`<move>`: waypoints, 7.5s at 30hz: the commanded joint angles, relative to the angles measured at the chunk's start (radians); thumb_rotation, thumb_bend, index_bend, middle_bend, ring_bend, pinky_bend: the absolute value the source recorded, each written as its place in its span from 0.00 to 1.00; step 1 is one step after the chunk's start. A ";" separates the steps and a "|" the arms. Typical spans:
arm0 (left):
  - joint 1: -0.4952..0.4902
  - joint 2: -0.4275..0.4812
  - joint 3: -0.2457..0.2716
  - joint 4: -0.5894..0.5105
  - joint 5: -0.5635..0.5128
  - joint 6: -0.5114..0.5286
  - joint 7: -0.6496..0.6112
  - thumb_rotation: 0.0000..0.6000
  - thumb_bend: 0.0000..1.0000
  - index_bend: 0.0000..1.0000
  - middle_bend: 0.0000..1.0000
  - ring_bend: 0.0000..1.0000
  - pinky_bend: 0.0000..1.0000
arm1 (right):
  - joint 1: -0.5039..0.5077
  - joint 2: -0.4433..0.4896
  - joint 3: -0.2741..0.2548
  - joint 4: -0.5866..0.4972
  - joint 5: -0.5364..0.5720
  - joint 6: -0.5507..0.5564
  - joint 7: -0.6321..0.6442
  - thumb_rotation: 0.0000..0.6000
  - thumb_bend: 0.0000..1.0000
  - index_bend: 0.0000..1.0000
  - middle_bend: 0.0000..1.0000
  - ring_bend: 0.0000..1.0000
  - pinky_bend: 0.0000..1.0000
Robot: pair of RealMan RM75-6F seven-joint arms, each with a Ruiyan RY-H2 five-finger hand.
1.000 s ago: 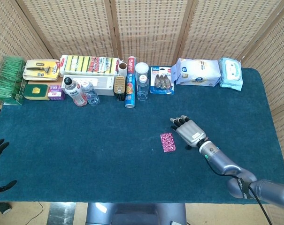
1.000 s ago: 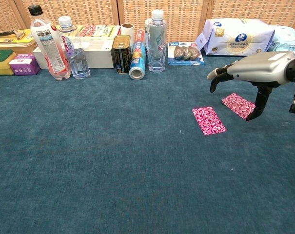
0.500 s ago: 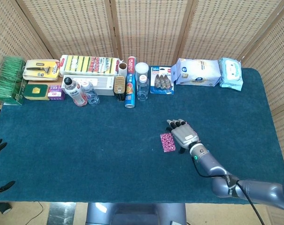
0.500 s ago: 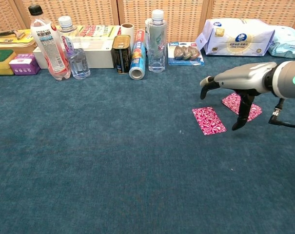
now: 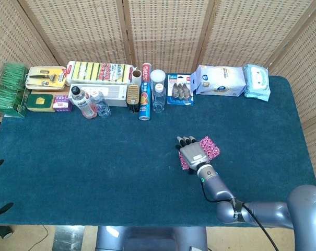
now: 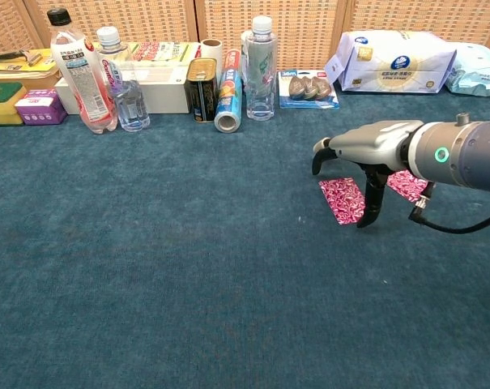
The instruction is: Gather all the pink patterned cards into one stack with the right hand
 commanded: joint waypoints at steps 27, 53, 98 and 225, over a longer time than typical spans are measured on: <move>-0.001 0.003 0.003 0.013 0.004 0.006 -0.022 1.00 0.08 0.00 0.00 0.00 0.00 | 0.019 -0.015 -0.018 0.038 0.047 -0.001 0.006 1.00 0.08 0.18 0.00 0.04 0.04; -0.003 -0.001 0.003 0.000 0.000 -0.001 0.004 1.00 0.08 0.00 0.00 0.00 0.00 | -0.012 -0.019 -0.023 0.067 -0.033 -0.015 0.072 1.00 0.07 0.19 0.00 0.05 0.05; -0.003 -0.003 0.004 -0.004 0.004 -0.001 0.013 1.00 0.08 0.00 0.00 0.00 0.00 | -0.031 0.070 -0.025 -0.017 -0.114 -0.019 0.094 1.00 0.12 0.34 0.02 0.07 0.07; 0.019 -0.075 -0.043 -0.124 -0.107 -0.023 0.304 1.00 0.08 0.00 0.00 0.00 0.00 | -0.008 0.147 -0.030 0.383 -0.552 -0.419 0.528 1.00 0.11 0.24 0.03 0.09 0.11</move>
